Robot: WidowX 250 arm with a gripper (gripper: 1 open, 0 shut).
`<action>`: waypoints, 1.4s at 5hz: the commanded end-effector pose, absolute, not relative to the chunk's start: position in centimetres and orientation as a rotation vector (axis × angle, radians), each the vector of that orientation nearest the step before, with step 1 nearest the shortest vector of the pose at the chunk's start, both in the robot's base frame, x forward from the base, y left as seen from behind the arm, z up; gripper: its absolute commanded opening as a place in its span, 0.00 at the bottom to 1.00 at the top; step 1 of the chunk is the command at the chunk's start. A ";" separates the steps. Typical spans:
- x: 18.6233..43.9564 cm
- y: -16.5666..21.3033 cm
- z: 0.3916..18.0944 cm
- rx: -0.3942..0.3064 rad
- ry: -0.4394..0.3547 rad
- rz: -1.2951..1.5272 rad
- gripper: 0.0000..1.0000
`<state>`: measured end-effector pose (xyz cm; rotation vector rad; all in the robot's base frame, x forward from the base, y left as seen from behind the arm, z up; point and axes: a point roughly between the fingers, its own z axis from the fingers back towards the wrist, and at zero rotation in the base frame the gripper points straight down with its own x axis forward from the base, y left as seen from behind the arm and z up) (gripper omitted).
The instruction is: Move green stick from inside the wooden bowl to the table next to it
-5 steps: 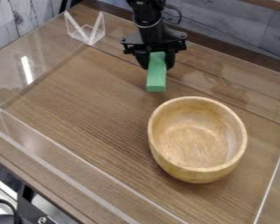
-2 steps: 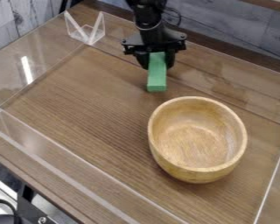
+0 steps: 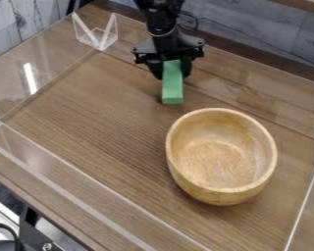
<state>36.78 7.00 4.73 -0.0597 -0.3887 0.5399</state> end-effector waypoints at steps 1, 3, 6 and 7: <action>37.3 7.7 5.9 -0.054 -0.434 0.555 0.00; 37.3 7.9 5.6 -0.046 -0.423 0.569 0.00; 36.9 8.1 5.5 -0.033 -0.385 0.580 0.00; 36.8 8.2 5.4 -0.029 -0.373 0.584 0.00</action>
